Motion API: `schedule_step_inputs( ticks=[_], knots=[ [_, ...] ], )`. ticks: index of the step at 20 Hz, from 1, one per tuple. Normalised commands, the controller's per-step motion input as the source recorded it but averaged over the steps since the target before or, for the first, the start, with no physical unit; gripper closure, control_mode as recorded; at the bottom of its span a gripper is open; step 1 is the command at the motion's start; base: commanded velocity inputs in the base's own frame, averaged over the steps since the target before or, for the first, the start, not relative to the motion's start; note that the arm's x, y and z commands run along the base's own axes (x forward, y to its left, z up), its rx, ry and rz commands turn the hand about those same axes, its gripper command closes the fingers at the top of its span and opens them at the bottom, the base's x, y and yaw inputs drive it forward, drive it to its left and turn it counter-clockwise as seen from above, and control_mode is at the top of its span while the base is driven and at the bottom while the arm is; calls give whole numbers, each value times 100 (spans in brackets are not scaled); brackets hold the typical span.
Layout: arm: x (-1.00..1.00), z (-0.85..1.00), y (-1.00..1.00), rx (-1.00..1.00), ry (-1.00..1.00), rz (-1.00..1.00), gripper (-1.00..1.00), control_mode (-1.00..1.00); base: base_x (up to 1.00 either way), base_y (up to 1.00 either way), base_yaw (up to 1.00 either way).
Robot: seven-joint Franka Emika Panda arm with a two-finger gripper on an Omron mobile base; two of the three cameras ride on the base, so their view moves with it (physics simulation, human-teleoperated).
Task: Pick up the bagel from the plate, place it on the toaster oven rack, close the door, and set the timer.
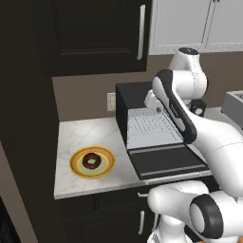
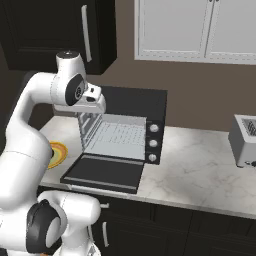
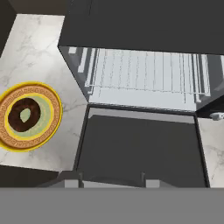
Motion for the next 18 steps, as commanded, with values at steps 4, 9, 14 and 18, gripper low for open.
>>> schedule_step_inputs(
  ticks=[4, 9, 14, 18],
  knots=[
    [-5, 0, -5, 0, 0, 0, -100, -100, 0, 0, 0],
    [-12, -13, -29, 7, -3, -1, -100, -100, 0, 0, 0],
    [-25, -26, -50, 14, -11, -1, -100, -100, 0, 0, 0],
    [-34, -39, -56, 19, -17, 0, -100, -100, 0, 0, 0]
  ],
)
